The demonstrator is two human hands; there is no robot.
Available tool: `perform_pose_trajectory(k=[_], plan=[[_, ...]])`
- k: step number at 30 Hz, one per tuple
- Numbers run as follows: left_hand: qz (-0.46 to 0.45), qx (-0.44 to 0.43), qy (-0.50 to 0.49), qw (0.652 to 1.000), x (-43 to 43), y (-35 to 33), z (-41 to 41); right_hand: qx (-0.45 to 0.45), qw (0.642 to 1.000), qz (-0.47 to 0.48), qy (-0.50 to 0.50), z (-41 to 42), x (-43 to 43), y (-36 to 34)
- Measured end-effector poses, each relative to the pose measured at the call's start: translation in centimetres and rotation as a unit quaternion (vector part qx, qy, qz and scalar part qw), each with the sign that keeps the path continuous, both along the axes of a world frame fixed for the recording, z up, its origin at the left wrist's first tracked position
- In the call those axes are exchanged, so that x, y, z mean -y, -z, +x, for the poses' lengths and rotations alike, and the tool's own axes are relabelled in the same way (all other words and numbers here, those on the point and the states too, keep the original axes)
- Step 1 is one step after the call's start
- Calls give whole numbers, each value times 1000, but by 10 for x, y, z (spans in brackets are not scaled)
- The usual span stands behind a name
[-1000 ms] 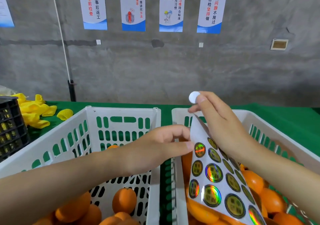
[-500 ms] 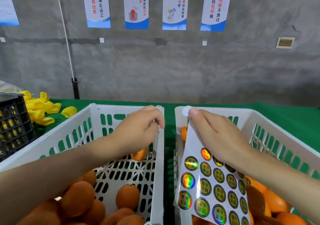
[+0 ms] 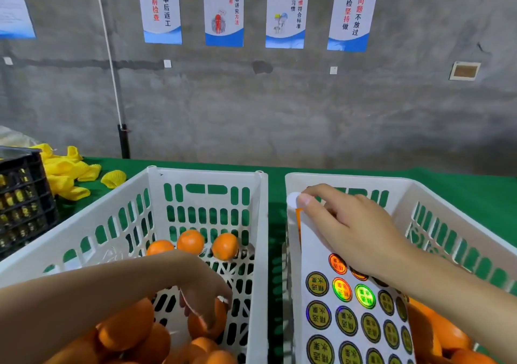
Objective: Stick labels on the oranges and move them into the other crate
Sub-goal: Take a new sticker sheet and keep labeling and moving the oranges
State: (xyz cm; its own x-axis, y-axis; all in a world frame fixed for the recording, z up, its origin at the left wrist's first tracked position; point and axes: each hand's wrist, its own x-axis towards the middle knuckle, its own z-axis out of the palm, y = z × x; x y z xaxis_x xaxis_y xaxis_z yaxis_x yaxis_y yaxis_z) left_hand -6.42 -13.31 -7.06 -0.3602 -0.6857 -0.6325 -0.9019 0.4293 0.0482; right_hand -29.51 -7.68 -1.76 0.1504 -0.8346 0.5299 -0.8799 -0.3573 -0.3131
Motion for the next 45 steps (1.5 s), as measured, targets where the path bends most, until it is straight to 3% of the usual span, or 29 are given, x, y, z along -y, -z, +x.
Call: perform_pose_trajectory(k=[3,6,8,10,13,16,23,31,45], plan=[[-11,8,34,999,17,-8,7,-17,1000,-3,23,0,1,0],[-170,-38,36,984,42,-25,15,-13,998,-11,63,-3,4,-1],[-340,-128,-12,931,54,-31,19,-1,997,-17,79,-3,5,-2],[-463,-254,-52,847,55,-42,16,13,996,-26,85,-3,5,-4],[-462,-448,-73,762,35,-61,1,36,994,-45,95,-4,5,-6],[-410,-553,-75,721,1,-67,-19,57,991,-57,104,-6,5,-9],[-376,-537,-27,755,-26,-56,-37,74,982,-134,110,-3,-1,-17],[-371,-534,-31,759,-15,-44,-32,15,985,-165,56,3,-11,-20],[-418,-517,10,747,-17,-54,-29,12,997,-80,18,0,-5,-20]])
